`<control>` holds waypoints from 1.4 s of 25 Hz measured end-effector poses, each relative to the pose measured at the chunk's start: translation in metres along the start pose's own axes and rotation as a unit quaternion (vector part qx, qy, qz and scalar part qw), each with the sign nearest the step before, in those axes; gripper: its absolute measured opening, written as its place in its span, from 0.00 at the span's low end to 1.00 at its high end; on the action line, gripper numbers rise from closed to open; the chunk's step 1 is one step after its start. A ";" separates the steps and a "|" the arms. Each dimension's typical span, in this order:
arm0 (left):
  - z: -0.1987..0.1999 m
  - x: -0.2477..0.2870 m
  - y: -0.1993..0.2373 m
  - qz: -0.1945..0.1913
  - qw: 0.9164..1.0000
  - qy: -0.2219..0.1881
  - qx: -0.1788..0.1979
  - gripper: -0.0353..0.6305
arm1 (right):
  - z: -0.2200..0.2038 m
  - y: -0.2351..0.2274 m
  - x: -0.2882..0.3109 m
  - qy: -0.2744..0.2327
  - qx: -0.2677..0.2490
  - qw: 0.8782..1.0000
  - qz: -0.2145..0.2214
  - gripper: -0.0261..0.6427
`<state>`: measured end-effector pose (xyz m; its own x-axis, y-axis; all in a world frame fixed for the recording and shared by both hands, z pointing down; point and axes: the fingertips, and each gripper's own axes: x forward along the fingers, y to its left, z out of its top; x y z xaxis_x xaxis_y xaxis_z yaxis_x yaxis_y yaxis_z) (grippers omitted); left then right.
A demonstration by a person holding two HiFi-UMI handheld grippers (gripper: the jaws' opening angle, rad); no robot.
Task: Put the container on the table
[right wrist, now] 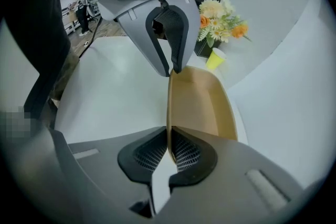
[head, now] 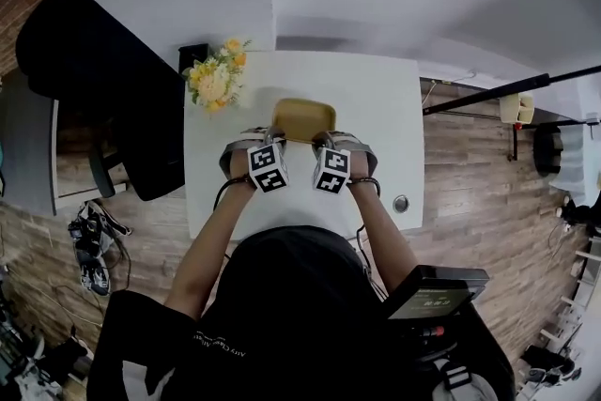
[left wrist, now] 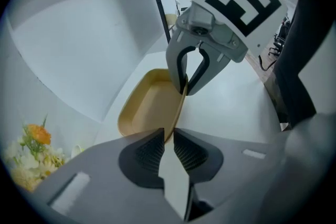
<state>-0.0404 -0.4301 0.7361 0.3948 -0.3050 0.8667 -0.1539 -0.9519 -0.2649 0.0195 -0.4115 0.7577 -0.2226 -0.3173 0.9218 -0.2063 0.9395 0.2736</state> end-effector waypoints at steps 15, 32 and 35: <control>-0.027 0.026 -0.030 -0.051 0.998 0.026 -0.026 0.14 | -0.011 0.030 0.027 -0.003 -0.006 0.999 0.046 0.17; 0.048 -0.125 0.045 0.083 0.947 -0.256 -0.172 0.18 | 0.079 -0.049 -0.144 -0.340 0.228 0.909 -0.080 0.13; 0.075 -0.186 0.068 0.143 0.914 -0.337 -0.176 0.18 | 0.101 -0.069 -0.203 -0.419 0.233 0.869 -0.120 0.11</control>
<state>-0.0560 -0.4407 0.5250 0.7428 -0.6018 0.2934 -0.5736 -0.7980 -0.1847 -0.0175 -0.4254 0.5241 -0.6956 -0.6629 0.2768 -0.6627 0.7409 0.1090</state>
